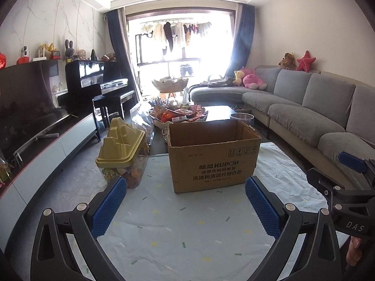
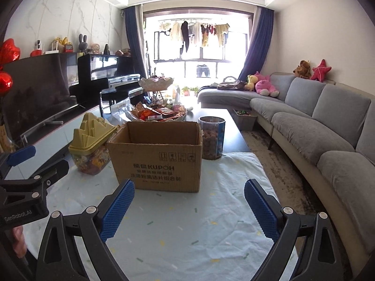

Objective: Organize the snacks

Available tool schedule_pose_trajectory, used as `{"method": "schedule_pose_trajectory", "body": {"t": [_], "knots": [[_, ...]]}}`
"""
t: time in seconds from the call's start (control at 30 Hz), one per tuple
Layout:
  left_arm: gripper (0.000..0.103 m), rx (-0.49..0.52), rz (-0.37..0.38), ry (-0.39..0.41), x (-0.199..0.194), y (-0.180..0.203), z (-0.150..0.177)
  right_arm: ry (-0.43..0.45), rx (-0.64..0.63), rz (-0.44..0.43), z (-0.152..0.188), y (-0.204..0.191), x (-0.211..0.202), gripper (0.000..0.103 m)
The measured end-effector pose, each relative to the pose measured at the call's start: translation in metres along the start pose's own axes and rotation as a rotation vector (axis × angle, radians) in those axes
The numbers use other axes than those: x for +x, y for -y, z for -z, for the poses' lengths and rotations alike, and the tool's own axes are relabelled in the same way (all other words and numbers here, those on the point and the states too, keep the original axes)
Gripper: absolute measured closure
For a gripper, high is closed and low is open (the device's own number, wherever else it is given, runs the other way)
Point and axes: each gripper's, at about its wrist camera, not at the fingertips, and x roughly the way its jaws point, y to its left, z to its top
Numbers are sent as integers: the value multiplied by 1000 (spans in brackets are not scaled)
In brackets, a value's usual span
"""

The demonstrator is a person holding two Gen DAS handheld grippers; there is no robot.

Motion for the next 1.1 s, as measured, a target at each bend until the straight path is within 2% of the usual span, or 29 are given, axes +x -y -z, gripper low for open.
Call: {"method": "schedule_pose_trajectory", "body": {"t": [0.33, 0.57, 1.1], "knots": [[0, 1, -19, 35, -39, 0, 15, 22, -10, -9, 16, -5, -38, 8], [0, -6, 0, 40, -56, 3, 20, 44, -1, -27, 23, -7, -56, 8], [0, -9, 0, 46, -65, 8, 26, 67, 3, -27, 31, -7, -72, 7]]}}
